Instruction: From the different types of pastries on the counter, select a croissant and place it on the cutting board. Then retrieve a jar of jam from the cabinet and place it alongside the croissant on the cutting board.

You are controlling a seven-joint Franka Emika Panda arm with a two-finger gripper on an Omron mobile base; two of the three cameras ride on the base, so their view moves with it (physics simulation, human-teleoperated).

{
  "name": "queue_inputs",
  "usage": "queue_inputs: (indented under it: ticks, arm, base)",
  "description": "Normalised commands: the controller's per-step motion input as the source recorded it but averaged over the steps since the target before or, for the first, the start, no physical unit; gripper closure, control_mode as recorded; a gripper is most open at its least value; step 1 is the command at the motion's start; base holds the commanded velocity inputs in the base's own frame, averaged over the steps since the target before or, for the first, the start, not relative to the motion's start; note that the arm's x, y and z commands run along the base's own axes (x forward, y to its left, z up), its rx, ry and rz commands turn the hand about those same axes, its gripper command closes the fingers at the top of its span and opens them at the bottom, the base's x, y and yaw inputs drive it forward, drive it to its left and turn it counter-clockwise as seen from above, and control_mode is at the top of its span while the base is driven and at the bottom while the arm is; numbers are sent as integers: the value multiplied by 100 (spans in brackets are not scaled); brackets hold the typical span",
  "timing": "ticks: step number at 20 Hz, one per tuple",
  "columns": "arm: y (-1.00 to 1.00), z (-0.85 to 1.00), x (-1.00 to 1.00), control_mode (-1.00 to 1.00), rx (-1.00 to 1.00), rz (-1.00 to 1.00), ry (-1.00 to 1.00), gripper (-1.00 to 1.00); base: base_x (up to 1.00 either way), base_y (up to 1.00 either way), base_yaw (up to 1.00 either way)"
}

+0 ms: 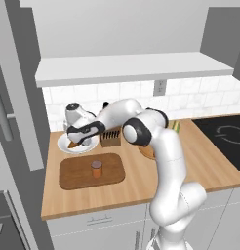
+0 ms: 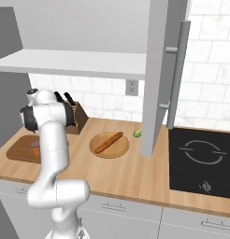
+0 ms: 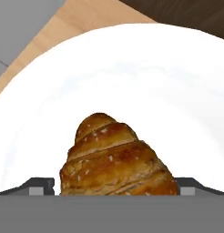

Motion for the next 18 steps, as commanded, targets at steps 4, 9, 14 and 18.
queue_inputs:
  ticks: [4,9,14,18]
  arm:
    - [0,-1,0,-100,1,0,0,-100]
    - [7,-26,-11,-100,5,0,6,100]
    - [1,21,3,-100,0,-1,15,100]
    - [1,96,-15,-100,1,0,0,100]
  base:
    - [0,0,0]
    - [0,0,0]
    - [0,0,0]
    - [0,0,0]
